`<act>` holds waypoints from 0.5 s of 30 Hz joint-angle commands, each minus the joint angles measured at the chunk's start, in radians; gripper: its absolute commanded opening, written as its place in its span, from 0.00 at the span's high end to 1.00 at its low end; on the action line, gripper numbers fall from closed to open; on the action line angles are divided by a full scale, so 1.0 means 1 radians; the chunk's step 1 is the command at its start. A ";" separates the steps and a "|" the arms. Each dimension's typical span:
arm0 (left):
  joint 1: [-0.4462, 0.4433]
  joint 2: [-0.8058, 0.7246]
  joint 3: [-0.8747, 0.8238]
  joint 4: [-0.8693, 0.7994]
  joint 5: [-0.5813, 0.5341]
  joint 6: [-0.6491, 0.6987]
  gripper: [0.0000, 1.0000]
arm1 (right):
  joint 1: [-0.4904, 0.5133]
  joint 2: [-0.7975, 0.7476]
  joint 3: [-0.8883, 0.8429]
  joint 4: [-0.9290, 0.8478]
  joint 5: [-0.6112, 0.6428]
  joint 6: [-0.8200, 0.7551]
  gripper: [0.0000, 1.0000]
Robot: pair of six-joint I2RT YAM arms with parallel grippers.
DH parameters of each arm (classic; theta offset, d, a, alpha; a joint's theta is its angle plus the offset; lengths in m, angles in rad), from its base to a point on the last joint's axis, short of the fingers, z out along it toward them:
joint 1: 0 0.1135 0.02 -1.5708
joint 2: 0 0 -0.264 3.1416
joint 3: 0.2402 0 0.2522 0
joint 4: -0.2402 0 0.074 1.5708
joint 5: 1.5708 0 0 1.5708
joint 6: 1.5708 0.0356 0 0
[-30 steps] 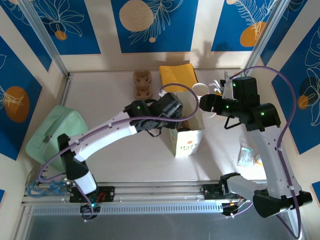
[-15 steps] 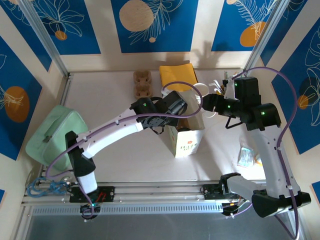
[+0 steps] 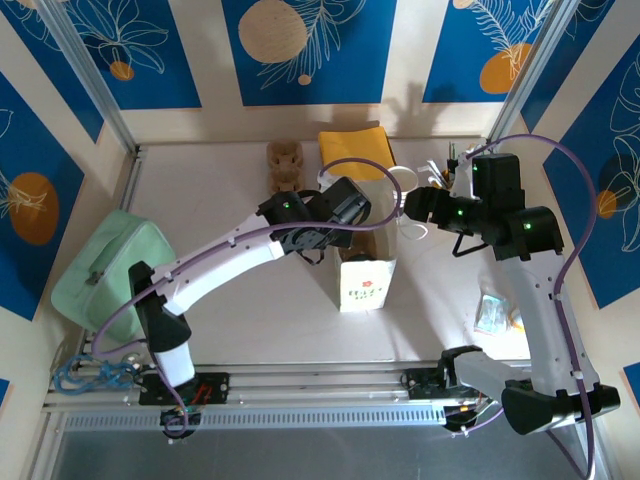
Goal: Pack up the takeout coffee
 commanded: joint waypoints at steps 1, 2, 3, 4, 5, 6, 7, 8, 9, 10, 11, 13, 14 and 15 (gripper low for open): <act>0.017 -0.021 0.023 -0.034 -0.038 0.011 0.87 | -0.007 -0.012 -0.001 0.006 -0.039 -0.015 0.27; 0.019 -0.025 0.020 -0.037 -0.040 0.011 0.87 | -0.007 -0.010 0.000 0.007 -0.042 -0.013 0.27; 0.022 -0.026 0.018 -0.040 -0.040 0.011 0.87 | -0.008 -0.007 0.003 0.008 -0.045 -0.013 0.27; 0.026 -0.030 0.014 -0.041 -0.039 0.011 0.88 | -0.007 -0.005 0.003 0.011 -0.048 -0.013 0.27; 0.030 -0.037 0.007 -0.043 -0.039 0.012 0.89 | -0.007 -0.002 0.005 0.014 -0.050 -0.013 0.27; 0.034 -0.043 0.000 -0.041 -0.039 0.014 0.89 | -0.007 0.001 0.007 0.017 -0.052 -0.012 0.27; 0.040 -0.048 -0.007 -0.041 -0.039 0.012 0.90 | -0.006 0.006 0.008 0.022 -0.057 -0.010 0.27; 0.043 -0.056 -0.014 -0.040 -0.040 0.012 0.91 | -0.007 0.010 0.010 0.028 -0.062 -0.010 0.27; 0.047 -0.061 -0.021 -0.040 -0.044 0.012 0.91 | -0.005 0.015 0.012 0.032 -0.065 -0.010 0.27; 0.052 -0.067 -0.029 -0.038 -0.046 0.015 0.91 | -0.003 0.019 0.015 0.040 -0.064 -0.007 0.27; 0.057 -0.073 -0.035 -0.039 -0.050 0.015 0.91 | 0.000 0.026 0.020 0.048 -0.059 -0.006 0.27; 0.070 -0.090 -0.050 -0.041 -0.049 0.015 0.92 | 0.010 0.041 0.031 0.062 -0.050 -0.008 0.28; 0.077 -0.099 -0.059 -0.041 -0.048 0.017 0.92 | 0.018 0.053 0.044 0.065 -0.041 -0.004 0.28; 0.082 -0.107 -0.066 -0.040 -0.049 0.018 0.92 | 0.026 0.064 0.053 0.066 -0.032 -0.003 0.28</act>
